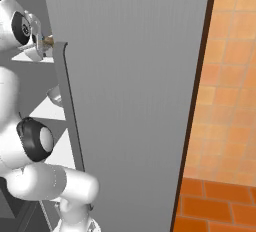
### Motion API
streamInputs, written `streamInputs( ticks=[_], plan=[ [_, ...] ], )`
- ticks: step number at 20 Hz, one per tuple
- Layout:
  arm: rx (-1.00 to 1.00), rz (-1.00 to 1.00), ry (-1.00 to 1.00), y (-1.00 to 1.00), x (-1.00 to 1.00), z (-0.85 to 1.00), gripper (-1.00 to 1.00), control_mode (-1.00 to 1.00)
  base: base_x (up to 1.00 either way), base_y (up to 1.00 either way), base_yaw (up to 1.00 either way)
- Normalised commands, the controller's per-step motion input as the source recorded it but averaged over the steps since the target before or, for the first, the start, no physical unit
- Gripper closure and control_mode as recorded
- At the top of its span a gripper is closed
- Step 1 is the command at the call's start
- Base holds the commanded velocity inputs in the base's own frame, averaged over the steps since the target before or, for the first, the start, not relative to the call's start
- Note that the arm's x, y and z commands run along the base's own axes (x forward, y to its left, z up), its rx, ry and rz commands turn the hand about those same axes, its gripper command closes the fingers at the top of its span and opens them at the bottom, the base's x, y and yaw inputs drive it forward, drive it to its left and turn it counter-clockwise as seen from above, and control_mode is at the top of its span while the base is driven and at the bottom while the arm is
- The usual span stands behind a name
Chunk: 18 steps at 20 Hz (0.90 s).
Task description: Take the meat container that has the chicken drumstick and place it on the second highest rack of the freezer. Then take the vegetable container that has the potato and sweet potato and place it on the highest rack of the freezer.
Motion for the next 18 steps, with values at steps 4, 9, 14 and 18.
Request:
streamInputs(
  ticks=[4, 9, 14, 18],
  plan=[
    [0.09, 0.00, -0.25, -0.55, -1.00, 0.36, -1.00, -1.00, 0.00, 0.00, 0.00],
    [0.16, 0.00, -0.03, -0.68, -1.00, 0.10, -1.00, -1.00, 0.00, 0.00, 0.00],
    [0.09, 0.00, 0.00, -0.25, -1.00, -0.01, -1.00, -1.00, 0.00, 0.00, 0.00],
    [0.02, 0.00, 0.06, -0.13, -1.00, -0.08, -1.00, -1.00, 0.00, 0.00, 0.00]
  ],
)
